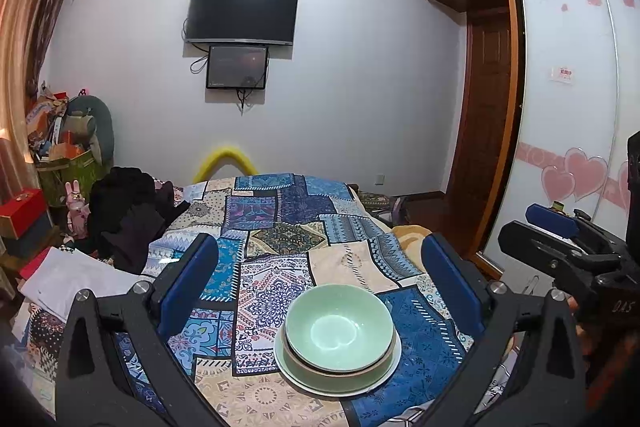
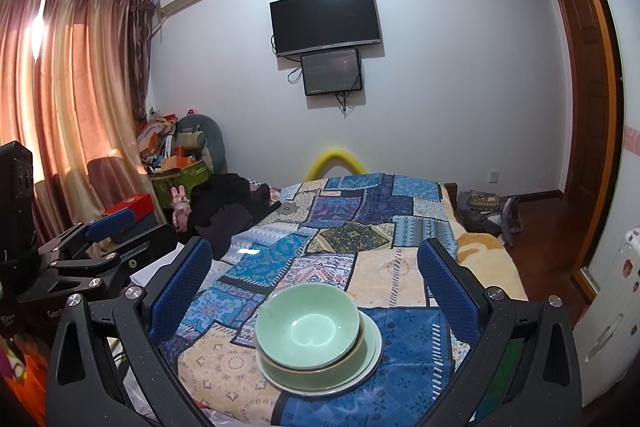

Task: Organize plates and bowls

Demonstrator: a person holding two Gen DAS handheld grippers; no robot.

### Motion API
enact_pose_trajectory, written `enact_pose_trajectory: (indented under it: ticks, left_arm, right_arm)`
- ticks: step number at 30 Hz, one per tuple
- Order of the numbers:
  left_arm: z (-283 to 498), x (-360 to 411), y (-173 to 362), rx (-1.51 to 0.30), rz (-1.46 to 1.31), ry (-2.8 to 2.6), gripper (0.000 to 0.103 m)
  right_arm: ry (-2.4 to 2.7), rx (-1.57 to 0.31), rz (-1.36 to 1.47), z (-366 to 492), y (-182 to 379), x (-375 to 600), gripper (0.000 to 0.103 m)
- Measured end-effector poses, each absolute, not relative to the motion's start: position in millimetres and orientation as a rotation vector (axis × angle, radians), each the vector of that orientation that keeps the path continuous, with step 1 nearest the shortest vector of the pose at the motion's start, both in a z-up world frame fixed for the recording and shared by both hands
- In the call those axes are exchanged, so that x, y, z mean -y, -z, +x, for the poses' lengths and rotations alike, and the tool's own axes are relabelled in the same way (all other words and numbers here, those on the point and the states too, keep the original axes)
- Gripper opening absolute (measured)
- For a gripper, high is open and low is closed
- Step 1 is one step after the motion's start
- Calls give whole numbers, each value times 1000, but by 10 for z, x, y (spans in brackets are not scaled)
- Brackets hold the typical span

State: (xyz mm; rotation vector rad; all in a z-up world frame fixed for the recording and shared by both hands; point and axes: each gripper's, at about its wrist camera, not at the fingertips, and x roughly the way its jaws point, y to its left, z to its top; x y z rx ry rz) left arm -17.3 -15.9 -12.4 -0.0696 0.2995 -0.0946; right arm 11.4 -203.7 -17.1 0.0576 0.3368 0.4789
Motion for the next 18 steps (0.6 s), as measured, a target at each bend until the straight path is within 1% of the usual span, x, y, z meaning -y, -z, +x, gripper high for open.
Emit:
enact_pose_trajectory:
  ticks: [18]
  left_arm:
    - [-154, 154, 133, -309, -85, 95, 103]
  right_arm:
    - [-480, -340, 54, 112, 177, 2033, 103]
